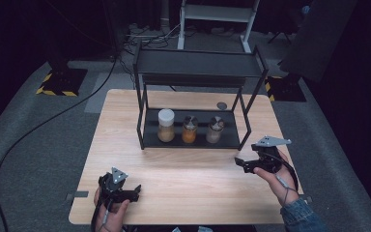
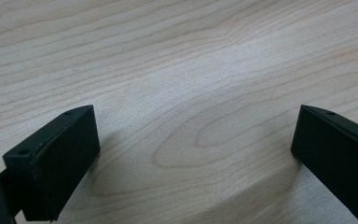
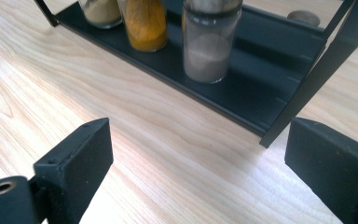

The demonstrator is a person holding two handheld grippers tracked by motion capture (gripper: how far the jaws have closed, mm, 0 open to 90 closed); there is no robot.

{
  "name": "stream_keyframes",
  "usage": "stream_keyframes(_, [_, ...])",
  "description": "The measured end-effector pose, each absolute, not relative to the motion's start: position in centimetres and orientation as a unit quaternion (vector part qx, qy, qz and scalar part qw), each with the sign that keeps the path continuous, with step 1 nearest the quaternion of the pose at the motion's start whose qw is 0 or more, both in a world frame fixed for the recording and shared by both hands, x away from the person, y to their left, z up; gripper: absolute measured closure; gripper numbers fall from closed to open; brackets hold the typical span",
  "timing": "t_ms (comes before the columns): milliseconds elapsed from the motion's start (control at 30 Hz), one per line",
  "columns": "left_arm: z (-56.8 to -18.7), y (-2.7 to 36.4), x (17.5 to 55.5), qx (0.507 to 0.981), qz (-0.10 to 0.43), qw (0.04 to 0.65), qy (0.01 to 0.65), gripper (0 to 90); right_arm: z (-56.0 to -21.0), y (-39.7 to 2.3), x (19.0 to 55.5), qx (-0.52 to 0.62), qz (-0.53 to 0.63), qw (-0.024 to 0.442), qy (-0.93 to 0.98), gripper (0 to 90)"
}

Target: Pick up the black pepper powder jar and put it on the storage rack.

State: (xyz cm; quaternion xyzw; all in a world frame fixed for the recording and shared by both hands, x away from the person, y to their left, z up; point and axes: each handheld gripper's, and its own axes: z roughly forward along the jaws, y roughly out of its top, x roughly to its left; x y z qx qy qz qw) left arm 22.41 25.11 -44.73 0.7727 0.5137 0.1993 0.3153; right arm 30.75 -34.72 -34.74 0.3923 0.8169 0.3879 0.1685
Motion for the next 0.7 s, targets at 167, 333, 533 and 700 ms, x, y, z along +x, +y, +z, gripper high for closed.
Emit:
stream_keyframes(167, [-44.7,25.1,22.4,0.773,0.199,0.315,0.514,0.9,-36.1,-34.9,30.5,0.392,0.383,0.167,0.819,7.6])
stream_keyframes(333, [-44.7,25.1,22.4,0.773,0.2,0.314,0.514,0.9,-37.4,-35.0,30.3,0.388,0.38,0.169,0.822,7.6])
stream_keyframes(533, [-44.7,25.1,22.4,0.772,0.2,0.315,0.514,0.9,-38.8,-35.0,29.8,0.391,0.381,0.173,0.82,7.6])
stream_keyframes(700, [-44.7,25.1,22.4,0.773,0.2,0.315,0.514,0.9,-39.7,-35.0,29.1,0.384,0.38,0.188,0.82,7.6])
